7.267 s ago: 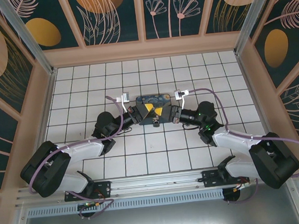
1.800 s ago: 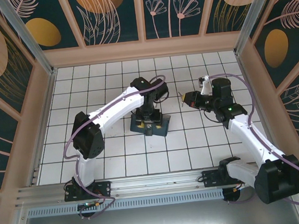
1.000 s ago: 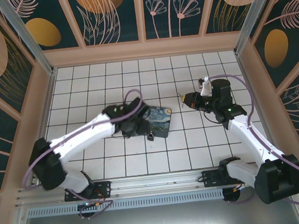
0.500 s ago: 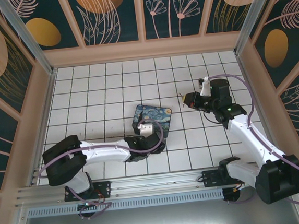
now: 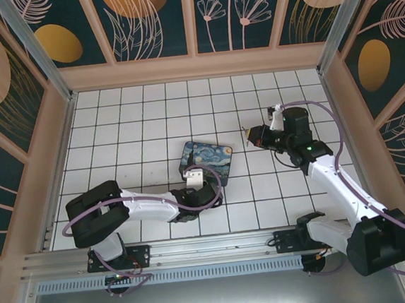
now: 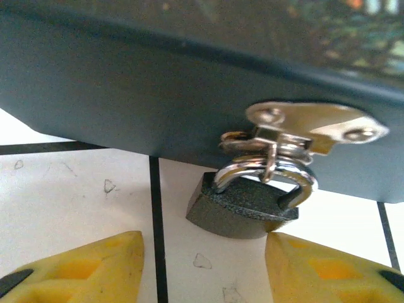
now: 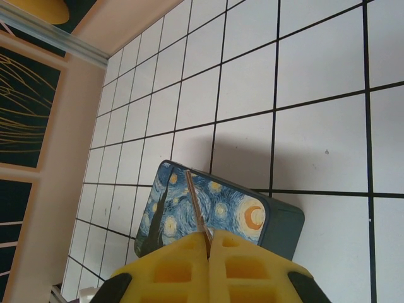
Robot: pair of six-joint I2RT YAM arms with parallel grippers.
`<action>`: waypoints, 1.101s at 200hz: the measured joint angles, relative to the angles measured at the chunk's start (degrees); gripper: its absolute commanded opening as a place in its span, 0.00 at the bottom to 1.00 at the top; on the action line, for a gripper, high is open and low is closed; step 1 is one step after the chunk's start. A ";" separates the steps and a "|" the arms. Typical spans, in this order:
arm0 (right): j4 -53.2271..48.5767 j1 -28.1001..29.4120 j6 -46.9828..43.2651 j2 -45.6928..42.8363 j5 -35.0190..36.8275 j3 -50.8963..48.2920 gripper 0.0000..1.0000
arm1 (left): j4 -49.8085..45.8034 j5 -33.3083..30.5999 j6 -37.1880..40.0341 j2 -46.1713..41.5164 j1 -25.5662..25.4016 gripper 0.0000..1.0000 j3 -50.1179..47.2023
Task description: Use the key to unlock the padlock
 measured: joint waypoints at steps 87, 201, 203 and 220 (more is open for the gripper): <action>0.00 0.59 -0.07 -0.02 0.13 0.00 0.00 | -4.24 -1.01 3.48 4.13 -0.07 0.29 5.60; -3.69 0.50 -3.52 -0.02 1.01 2.95 0.00 | -40.19 15.02 8.24 5.35 3.32 0.45 33.97; -3.69 0.50 -3.52 -0.02 0.98 2.97 0.00 | -40.74 15.02 7.85 5.33 3.43 0.45 34.25; -3.65 0.50 -3.67 -0.02 0.96 3.06 0.00 | -41.03 15.63 7.45 3.82 4.00 0.46 33.00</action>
